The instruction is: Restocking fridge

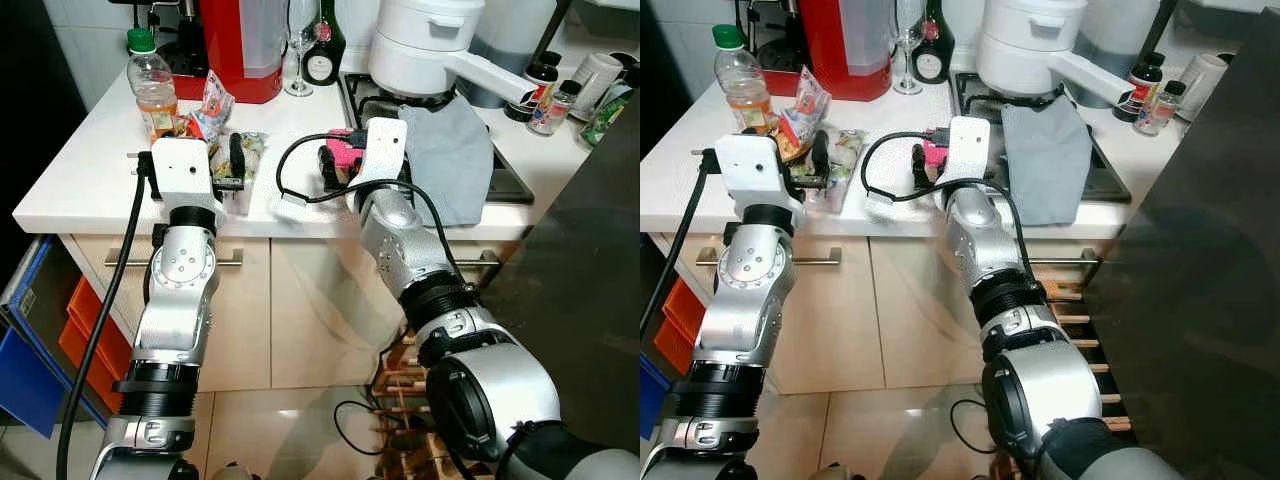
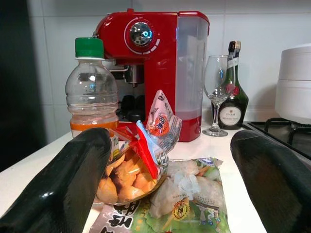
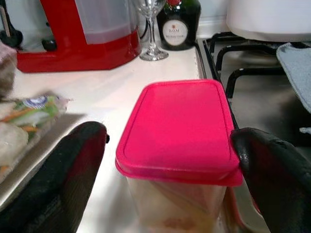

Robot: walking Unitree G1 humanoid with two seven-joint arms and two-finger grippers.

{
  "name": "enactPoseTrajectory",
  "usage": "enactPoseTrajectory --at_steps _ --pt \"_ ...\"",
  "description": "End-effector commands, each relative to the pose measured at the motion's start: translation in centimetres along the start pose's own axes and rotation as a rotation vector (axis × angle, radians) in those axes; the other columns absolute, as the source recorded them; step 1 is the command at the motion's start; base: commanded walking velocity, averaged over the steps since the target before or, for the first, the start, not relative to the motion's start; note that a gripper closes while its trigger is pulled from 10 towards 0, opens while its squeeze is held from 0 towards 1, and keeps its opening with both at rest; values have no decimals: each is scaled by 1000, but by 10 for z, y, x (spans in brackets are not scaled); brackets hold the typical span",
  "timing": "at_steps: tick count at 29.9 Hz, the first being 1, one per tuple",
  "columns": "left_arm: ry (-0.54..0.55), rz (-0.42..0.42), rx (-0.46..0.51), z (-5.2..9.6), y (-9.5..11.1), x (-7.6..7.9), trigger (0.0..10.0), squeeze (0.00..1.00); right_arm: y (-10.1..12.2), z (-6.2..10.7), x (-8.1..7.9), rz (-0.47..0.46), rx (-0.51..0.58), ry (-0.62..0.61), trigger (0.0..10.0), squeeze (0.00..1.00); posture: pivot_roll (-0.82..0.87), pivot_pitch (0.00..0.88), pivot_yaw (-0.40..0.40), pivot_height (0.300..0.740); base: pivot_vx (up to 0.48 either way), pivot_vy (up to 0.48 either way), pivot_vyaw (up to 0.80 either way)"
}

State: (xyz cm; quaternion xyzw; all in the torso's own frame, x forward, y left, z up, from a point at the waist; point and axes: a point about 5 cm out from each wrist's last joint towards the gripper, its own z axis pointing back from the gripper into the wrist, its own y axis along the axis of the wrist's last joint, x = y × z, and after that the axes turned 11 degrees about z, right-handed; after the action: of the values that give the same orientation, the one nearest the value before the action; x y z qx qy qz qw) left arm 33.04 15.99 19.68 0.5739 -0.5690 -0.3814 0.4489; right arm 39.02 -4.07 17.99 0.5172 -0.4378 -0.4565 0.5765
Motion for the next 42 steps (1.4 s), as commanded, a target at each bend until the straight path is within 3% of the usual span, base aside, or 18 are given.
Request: enactPoseTrajectory --at_steps 1,10,15,24,34,35,42 --pt "-12 -1 9 1 3 2 10000 0 -3 -1 -1 31 -34 3 10000 0 95 0 -74 740 0 0 0" --pt "-15 -1 8 0 3 2 10000 0 -9 -1 -6 12 -83 13 10000 0 96 0 -73 740 0 0 0" --pt "-17 0 7 0 3 3 10000 0 -14 -2 -5 -86 -133 15 10000 0 95 0 -72 740 0 0 0" --pt "-21 -1 4 -1 3 2 10000 0 -8 -3 -5 -21 -93 11 10000 0 97 0 -69 740 0 0 0" --pt "-26 -3 1 -1 3 3 10000 0 -11 -3 -7 -34 -116 21 10000 0 98 0 -69 740 0 0 0" --pt "-29 -2 1 -1 3 4 10000 0 -11 -3 -6 -37 -114 19 0 0 97 0 -68 740 0 0 0" --pt "-36 -1 -3 -1 2 5 10000 0 -5 -6 -6 -21 -90 28 0 0 96 0 -62 740 0 0 0"
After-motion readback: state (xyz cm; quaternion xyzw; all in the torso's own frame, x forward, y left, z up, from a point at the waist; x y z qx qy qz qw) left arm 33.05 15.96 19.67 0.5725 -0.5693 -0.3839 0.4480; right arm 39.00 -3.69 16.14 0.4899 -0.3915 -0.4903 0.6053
